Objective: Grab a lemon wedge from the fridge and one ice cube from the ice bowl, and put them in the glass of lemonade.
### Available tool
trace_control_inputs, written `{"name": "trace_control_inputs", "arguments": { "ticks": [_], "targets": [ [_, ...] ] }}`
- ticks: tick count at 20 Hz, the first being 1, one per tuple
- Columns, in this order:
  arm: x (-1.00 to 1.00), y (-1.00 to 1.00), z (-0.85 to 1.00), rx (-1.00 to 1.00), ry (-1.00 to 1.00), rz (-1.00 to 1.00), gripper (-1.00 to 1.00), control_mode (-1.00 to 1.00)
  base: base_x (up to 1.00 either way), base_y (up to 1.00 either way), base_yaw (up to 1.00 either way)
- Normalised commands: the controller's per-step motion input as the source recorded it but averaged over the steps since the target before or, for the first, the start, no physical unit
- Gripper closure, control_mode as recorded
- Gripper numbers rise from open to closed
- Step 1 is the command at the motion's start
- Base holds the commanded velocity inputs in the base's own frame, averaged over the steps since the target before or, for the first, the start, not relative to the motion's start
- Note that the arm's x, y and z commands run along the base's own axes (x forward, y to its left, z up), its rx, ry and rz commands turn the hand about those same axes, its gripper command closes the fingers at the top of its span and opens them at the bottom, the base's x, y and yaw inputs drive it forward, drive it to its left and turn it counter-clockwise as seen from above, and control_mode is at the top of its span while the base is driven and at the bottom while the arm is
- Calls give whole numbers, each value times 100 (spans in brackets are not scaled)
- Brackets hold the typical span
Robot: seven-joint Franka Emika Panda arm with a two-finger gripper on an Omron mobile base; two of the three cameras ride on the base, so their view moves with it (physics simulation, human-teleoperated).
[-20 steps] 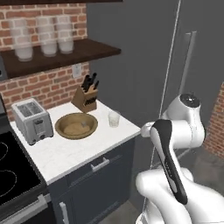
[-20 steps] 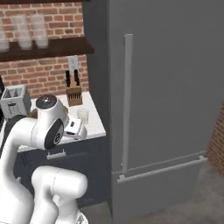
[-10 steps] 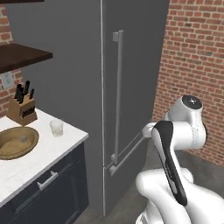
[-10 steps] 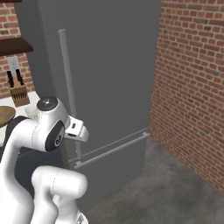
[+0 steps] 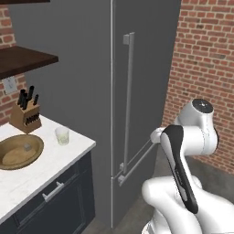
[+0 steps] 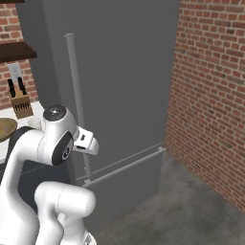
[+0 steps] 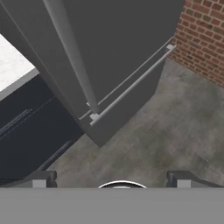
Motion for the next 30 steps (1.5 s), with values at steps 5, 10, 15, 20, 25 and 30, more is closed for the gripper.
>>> {"name": "trace_control_inputs", "arguments": {
  "ticks": [5, 10, 15, 20, 25, 30],
  "targets": [
    [0, 0, 0, 0, 0, 0, -100, 100, -2, 24, 0],
    [0, 0, 0, 0, 0, 0, -100, 100, 0, 3, 6],
    [0, 0, 4, 0, -6, 7, -100, -100, 0, 0, 0],
    [11, 7, 39, 5, -5, 5, -100, -100, 0, 0, 0],
    [49, 6, 100, 0, -1, 16, -100, -100, 0, 0, 0],
    [90, 0, 96, -1, 0, 17, -100, -100, 0, 0, 0]
  ]
}}
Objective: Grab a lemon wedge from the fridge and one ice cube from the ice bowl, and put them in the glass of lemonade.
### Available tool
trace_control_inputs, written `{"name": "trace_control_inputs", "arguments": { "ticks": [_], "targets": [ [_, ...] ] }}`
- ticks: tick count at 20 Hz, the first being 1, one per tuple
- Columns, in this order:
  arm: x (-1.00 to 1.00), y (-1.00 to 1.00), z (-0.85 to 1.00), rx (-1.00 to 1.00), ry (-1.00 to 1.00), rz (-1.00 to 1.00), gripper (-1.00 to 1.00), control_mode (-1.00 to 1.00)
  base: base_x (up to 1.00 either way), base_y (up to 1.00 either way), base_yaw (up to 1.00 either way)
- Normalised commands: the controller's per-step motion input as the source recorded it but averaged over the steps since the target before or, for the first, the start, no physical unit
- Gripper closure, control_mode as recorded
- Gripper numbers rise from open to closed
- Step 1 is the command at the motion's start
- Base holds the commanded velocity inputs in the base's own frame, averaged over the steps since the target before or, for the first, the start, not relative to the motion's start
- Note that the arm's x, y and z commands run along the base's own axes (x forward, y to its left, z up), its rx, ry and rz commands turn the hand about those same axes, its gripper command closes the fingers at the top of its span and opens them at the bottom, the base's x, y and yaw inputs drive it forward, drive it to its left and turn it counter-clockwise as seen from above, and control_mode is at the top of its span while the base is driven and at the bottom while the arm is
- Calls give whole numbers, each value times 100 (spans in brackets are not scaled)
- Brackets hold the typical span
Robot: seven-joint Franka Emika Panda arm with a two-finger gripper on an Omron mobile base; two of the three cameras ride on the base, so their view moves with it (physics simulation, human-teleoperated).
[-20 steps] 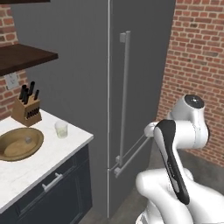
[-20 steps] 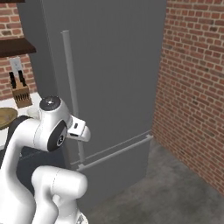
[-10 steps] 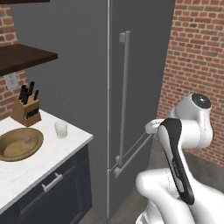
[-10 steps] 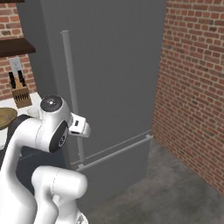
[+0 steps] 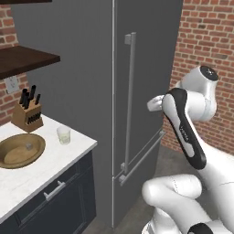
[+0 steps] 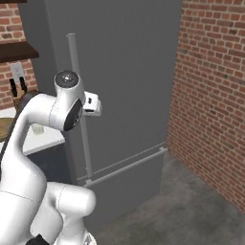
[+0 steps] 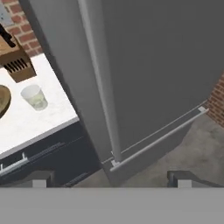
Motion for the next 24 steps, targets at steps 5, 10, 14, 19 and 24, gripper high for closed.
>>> {"name": "trace_control_inputs", "arguments": {
  "ticks": [5, 10, 14, 19, 24],
  "targets": [
    [100, -12, 23, -5, 11, 16, -100, -100, 0, 0, 0],
    [84, 9, -32, -1, 7, 10, -100, -100, 0, 0, 0],
    [24, 31, -30, 4, -8, 11, -100, -100, 0, 0, 0],
    [-51, 4, 2, 5, -26, 2, -100, -100, 0, 0, 0],
    [-9, 35, 16, 0, -13, 0, -100, -100, 0, 0, 0]
  ]
}}
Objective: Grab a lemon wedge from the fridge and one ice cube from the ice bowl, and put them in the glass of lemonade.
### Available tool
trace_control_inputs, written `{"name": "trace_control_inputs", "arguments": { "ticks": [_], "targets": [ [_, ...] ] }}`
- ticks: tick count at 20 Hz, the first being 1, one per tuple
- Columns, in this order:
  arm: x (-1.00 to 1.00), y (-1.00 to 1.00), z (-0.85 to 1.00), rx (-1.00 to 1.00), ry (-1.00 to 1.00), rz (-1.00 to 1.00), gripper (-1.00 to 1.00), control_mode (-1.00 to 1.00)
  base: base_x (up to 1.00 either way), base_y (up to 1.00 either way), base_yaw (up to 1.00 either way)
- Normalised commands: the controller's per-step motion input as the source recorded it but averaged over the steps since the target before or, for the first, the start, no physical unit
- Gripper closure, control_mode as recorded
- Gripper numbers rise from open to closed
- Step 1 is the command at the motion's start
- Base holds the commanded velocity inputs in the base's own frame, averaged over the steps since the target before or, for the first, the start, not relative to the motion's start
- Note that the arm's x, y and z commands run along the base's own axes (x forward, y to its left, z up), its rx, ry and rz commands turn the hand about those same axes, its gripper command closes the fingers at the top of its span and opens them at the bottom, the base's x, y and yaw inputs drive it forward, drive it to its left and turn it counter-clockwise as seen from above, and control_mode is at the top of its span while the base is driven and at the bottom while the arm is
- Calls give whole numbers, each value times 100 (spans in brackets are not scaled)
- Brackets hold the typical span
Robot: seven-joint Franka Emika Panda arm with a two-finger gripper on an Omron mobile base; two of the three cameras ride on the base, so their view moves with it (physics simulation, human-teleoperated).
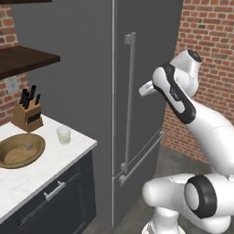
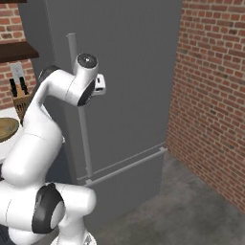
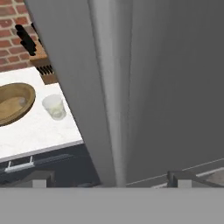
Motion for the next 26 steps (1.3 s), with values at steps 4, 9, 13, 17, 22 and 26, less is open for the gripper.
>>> {"name": "trace_control_inputs", "arguments": {
  "ticks": [4, 9, 13, 17, 22, 26],
  "targets": [
    [66, 56, 1, 0, 0, 0, -100, -100, 0, 0, 0],
    [83, 10, -9, 0, 1, 0, -100, -100, 0, 0, 0],
    [35, -25, 0, 0, -1, 0, -100, -100, 0, 0, 0],
    [46, -2, -1, 0, -1, 0, -100, -100, 0, 0, 0],
    [18, 17, -18, 2, -3, 2, -100, -100, 0, 0, 0],
    [4, 28, -17, 4, -13, 4, -100, -100, 0, 0, 0]
  ]
}}
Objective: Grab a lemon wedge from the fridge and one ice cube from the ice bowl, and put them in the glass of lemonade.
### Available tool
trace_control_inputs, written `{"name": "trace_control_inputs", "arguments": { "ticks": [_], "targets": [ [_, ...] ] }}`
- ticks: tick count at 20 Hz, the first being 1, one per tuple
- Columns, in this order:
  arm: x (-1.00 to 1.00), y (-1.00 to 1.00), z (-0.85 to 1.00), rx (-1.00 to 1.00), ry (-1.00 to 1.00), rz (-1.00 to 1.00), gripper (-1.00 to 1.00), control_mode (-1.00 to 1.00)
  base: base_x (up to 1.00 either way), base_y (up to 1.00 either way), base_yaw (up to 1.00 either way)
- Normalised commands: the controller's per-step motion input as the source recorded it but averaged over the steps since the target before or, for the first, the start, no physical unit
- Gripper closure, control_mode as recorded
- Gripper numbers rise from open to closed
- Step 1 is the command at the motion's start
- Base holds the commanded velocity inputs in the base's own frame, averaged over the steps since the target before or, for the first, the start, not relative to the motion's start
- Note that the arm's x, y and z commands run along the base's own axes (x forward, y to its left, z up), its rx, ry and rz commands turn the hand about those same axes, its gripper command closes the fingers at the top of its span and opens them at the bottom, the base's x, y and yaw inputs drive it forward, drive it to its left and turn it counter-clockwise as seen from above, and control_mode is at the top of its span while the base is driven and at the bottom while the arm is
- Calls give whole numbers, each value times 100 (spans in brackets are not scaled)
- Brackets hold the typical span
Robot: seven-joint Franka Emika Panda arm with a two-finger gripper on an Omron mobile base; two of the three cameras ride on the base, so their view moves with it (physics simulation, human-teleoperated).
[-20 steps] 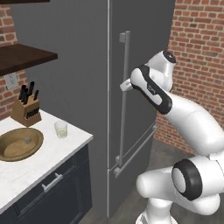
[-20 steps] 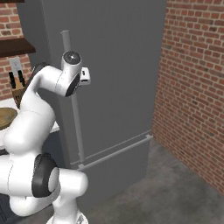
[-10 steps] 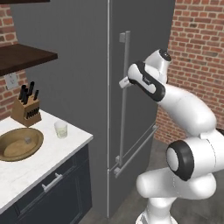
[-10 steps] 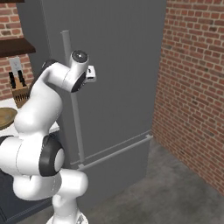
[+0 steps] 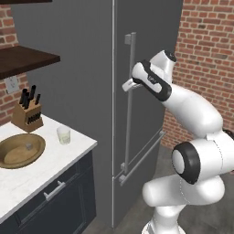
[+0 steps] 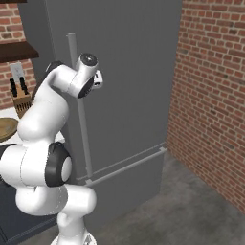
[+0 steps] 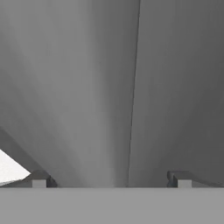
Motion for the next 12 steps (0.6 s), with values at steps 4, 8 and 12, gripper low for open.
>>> {"name": "trace_control_inputs", "arguments": {
  "ticks": [4, 8, 12],
  "targets": [
    [-3, 4, -14, 5, -32, 0, -100, -100, 0, 0, 0],
    [12, 18, -5, 1, -14, 0, -100, -100, 0, 0, 0],
    [11, 25, 0, 0, 1, 0, -100, -100, 0, 0, 0]
  ]
}}
